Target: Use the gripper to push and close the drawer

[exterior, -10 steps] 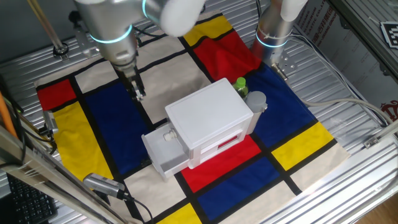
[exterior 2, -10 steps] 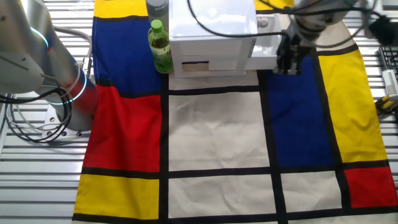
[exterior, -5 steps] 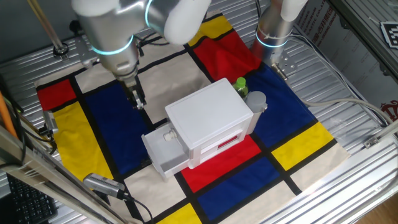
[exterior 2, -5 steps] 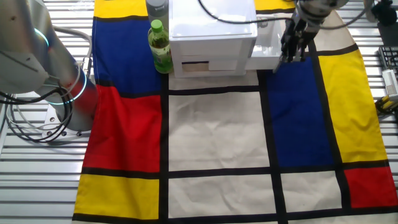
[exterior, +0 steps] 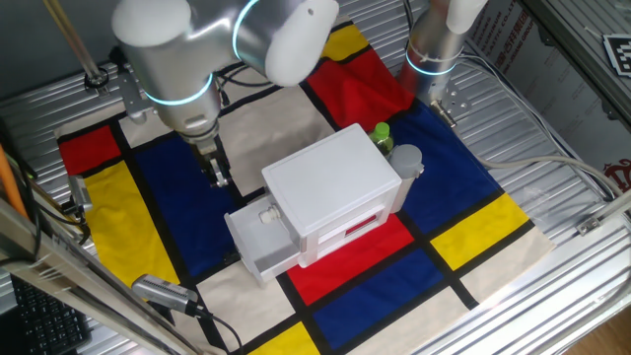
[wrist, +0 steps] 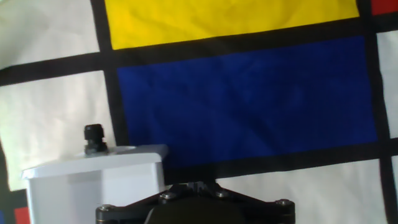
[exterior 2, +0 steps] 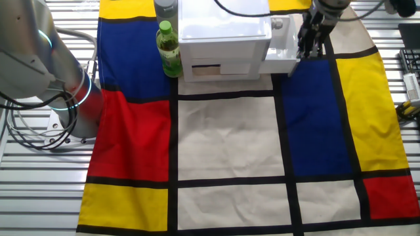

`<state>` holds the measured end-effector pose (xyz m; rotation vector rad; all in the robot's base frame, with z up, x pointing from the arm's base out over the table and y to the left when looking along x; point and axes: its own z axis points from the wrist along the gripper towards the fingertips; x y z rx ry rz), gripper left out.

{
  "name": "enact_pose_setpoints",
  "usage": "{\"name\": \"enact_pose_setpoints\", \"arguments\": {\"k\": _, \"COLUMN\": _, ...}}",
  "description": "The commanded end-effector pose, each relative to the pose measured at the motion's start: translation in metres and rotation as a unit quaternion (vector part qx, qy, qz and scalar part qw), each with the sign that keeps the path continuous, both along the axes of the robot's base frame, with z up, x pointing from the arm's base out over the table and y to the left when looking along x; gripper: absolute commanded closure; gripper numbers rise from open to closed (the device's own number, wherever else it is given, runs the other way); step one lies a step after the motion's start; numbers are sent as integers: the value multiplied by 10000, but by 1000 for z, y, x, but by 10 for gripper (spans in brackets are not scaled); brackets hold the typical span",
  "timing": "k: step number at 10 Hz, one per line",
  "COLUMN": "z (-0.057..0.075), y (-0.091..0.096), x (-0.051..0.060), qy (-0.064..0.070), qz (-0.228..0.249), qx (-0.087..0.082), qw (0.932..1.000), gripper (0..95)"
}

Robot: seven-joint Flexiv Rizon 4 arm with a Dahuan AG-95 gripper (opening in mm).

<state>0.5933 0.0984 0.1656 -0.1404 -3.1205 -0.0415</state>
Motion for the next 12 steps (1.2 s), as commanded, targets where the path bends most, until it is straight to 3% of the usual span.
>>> {"name": "enact_pose_setpoints", "arguments": {"k": 1, "z": 0, "y": 12, "x": 5, "qy": -104, "qz": -71, "qx": 14, "qw": 9999, "gripper": 950}}
{"name": "enact_pose_setpoints", "arguments": {"k": 11, "z": -15, "y": 56, "x": 36, "qy": -184, "qz": -228, "qx": -20, "qw": 9996, "gripper": 950}}
{"name": "enact_pose_setpoints", "arguments": {"k": 12, "z": -21, "y": 56, "x": 36, "qy": -262, "qz": -170, "qx": -3, "qw": 9995, "gripper": 950}}
